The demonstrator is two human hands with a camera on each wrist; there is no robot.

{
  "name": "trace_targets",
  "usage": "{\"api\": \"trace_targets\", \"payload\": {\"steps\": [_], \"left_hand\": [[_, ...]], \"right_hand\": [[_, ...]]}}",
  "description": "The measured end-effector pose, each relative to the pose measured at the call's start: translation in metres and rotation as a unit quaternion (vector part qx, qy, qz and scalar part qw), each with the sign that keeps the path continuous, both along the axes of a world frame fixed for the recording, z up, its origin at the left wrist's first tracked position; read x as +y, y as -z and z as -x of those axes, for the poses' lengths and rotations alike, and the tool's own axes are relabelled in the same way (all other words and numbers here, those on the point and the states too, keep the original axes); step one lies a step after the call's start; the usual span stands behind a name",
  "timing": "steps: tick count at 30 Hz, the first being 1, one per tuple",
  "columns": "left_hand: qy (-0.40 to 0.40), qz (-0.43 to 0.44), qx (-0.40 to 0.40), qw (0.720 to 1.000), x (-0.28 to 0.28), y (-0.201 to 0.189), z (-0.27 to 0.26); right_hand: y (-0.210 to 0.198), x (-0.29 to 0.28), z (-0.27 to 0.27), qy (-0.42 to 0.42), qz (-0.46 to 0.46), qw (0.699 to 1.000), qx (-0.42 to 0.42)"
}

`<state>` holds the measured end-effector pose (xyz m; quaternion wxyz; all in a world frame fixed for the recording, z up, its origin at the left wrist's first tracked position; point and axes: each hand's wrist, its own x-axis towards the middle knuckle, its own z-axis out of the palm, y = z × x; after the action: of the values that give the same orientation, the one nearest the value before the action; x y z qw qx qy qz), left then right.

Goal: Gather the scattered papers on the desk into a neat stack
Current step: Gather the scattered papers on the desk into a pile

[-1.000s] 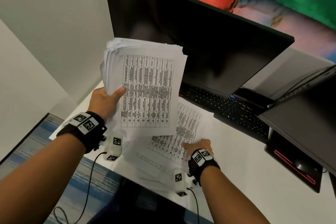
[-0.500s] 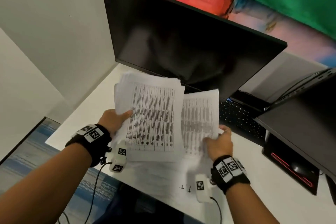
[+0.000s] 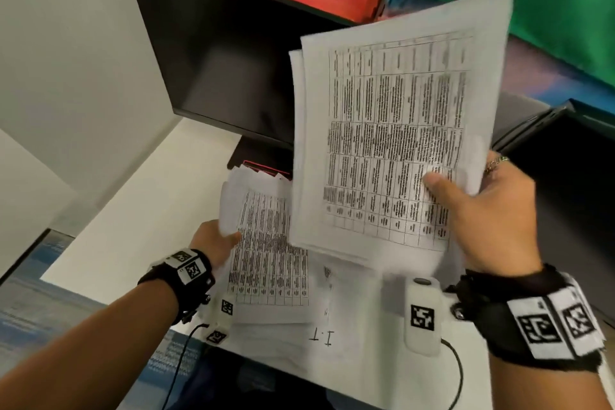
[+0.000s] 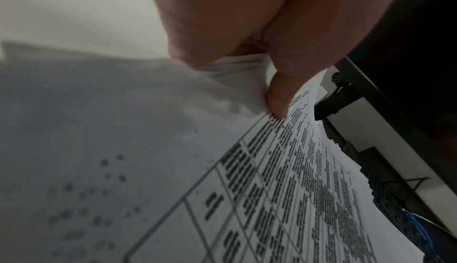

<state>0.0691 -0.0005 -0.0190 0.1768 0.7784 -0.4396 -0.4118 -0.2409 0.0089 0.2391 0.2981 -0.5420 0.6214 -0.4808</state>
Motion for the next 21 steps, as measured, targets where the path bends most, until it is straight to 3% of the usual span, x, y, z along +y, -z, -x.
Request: {"api": "trace_targets", "payload": {"steps": [3,5,7,9,11,13,15,18,19,21], "left_hand": [[-0.008,0.002,0.063,0.998,-0.002,0.006,-0.006],[-0.076,-0.025,0.187,0.979,-0.003,0.007,-0.013],[-0.171,-0.069,0.361,0.914,-0.002,0.006,-0.018],[-0.192,-0.089,0.454,0.865,-0.003,0.003,-0.021],[-0.173,-0.09,0.44,0.877,-0.004,-0.002,-0.02],[-0.132,-0.091,0.39,0.907,-0.005,-0.005,-0.016],[-0.078,-0.081,0.292,0.95,-0.01,0.014,-0.016],[0.011,-0.022,0.069,0.997,-0.009,0.006,-0.003],[0.021,0.006,0.031,0.999,-0.007,0.003,0.001],[0.014,0.053,0.028,0.998,-0.004,-0.005,0.004]], "right_hand": [[0.026,-0.008,-0.002,-0.016,-0.069,0.989,-0.127],[0.065,-0.02,-0.009,-0.014,-0.144,0.978,-0.148],[0.119,-0.034,-0.014,-0.005,-0.22,0.966,-0.134],[0.174,-0.044,-0.017,-0.008,-0.298,0.951,-0.076],[0.209,-0.045,-0.022,-0.007,-0.36,0.933,0.028],[0.228,-0.039,-0.03,-0.012,-0.385,0.916,0.112],[0.238,-0.03,-0.045,-0.065,-0.383,0.905,0.175],[0.248,-0.026,-0.054,-0.076,-0.369,0.908,0.181],[0.247,-0.025,-0.053,-0.058,-0.362,0.913,0.181],[0.245,-0.024,-0.047,-0.041,-0.36,0.919,0.154]]}}
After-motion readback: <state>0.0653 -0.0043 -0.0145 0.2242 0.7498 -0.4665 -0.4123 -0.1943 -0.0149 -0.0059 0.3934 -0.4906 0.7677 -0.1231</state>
